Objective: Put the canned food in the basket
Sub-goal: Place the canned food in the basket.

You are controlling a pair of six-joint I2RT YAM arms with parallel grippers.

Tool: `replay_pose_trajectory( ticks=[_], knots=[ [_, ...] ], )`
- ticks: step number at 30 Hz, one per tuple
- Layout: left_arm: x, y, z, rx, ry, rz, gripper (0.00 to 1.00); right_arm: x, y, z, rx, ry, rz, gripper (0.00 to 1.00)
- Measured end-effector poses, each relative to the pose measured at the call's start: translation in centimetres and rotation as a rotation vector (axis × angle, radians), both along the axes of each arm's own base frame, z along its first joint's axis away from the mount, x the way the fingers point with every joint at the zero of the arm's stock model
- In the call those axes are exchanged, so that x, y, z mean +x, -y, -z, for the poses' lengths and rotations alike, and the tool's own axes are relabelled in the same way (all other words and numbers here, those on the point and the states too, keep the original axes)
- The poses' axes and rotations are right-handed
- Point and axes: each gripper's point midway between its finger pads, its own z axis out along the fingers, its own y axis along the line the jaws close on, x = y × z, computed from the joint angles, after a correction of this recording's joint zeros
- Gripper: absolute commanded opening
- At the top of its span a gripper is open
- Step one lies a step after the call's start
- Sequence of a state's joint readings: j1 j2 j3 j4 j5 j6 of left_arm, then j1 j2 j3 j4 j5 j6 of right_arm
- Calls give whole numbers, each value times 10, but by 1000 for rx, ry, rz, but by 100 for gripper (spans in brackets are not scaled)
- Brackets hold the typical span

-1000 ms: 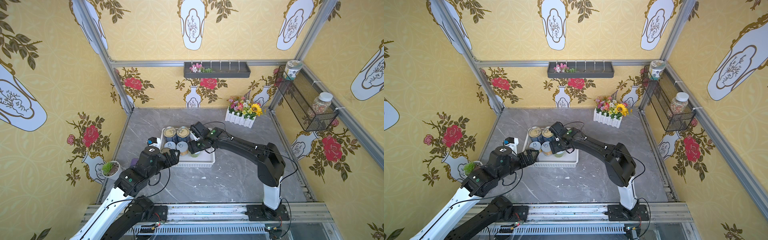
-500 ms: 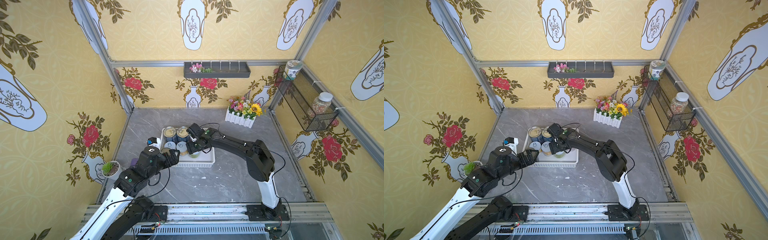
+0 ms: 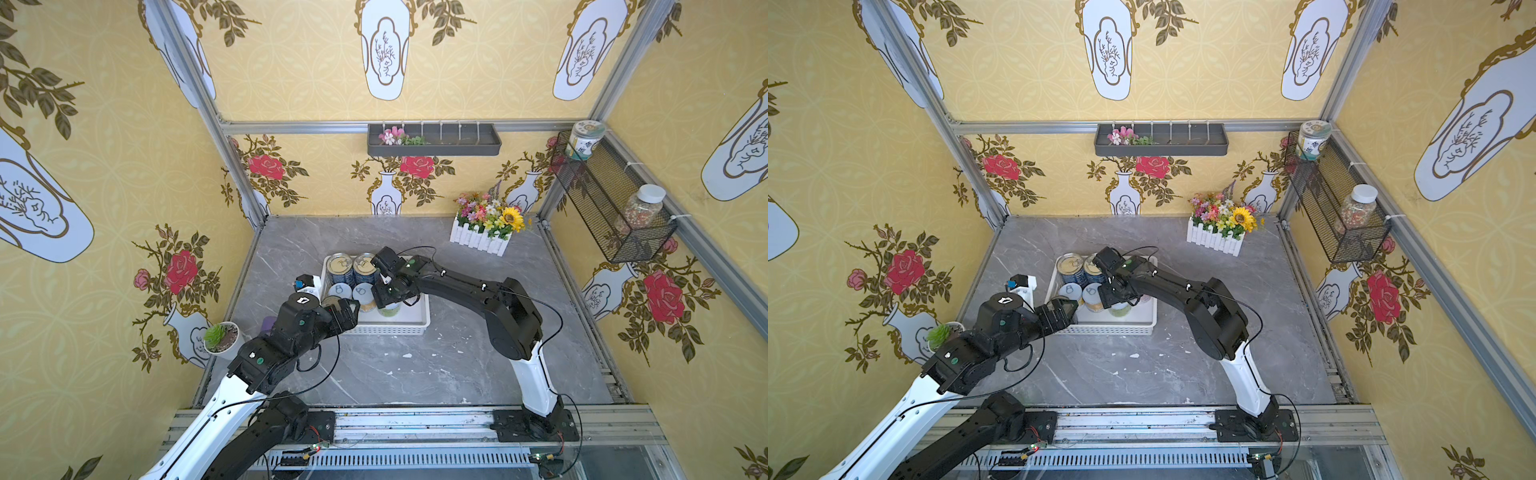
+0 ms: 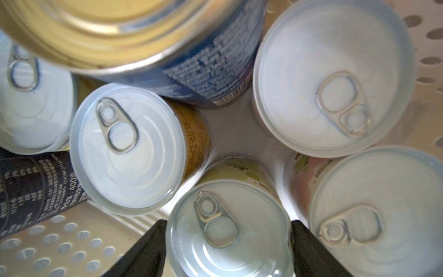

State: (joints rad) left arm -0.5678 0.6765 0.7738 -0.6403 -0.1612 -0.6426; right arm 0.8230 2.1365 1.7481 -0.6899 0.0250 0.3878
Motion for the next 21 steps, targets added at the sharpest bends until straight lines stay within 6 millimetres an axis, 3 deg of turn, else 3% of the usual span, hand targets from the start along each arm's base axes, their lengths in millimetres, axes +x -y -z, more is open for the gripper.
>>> replay_pose_trajectory(
  ticks=[15,17,21],
  knots=[
    [0,0,0,-1,2,0,100,0,-4,4,0,-5,-9,92],
    [0,0,0,-1,2,0,100,-3,-4,-1,3,1,-13,95],
    [-1,0,-2,-3,8,3,100,-9,3,-32,32,52,-29,100]
  ],
)
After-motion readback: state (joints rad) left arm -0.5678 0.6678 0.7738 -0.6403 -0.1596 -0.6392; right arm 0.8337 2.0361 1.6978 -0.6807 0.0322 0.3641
